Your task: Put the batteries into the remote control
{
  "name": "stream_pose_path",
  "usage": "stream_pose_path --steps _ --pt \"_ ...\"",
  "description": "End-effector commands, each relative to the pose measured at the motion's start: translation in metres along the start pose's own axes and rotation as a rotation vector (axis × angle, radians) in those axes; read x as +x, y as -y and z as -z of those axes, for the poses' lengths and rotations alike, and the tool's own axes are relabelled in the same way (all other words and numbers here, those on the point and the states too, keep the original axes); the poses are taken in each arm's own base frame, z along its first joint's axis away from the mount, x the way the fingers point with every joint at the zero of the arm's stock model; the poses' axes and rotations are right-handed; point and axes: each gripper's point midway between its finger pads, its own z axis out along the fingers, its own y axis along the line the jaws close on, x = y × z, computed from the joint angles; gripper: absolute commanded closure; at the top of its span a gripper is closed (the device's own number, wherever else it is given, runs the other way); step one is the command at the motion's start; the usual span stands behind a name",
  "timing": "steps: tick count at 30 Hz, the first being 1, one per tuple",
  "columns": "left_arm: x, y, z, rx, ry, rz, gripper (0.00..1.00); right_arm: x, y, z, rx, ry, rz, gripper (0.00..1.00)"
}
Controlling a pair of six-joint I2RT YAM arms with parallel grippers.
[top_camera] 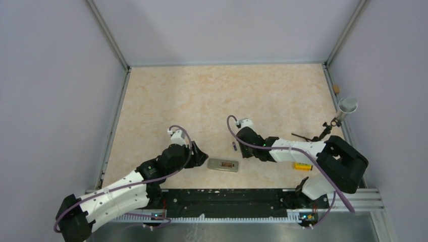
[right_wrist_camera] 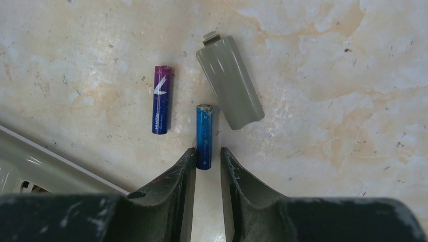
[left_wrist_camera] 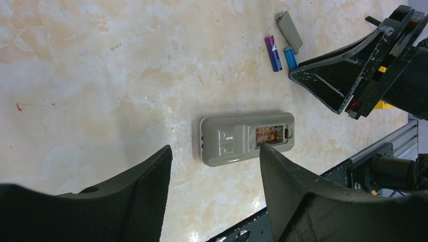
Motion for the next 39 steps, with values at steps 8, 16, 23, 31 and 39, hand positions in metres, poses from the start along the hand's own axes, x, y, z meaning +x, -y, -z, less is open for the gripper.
stream_pose_path --steps 8,16,23,31,39 --pt "-0.01 0.016 0.0 0.057 0.031 0.019 0.36 0.02 0.001 0.001 -0.003 0.002 -0.006 0.78" --pt "-0.008 0.016 0.001 0.068 0.029 0.031 0.36 0.022 0.002 0.0 -0.002 0.003 0.001 0.85" --pt "-0.009 0.015 0.002 0.066 0.04 0.032 0.37 0.021 -0.001 0.006 -0.009 0.006 0.009 1.0" --pt "-0.008 0.012 0.0 0.061 0.043 0.031 0.36 0.004 -0.005 0.024 -0.04 0.063 0.014 1.0" --pt "-0.006 0.011 -0.003 0.058 0.04 0.028 0.36 -0.009 -0.02 0.049 -0.138 0.096 0.086 1.0"
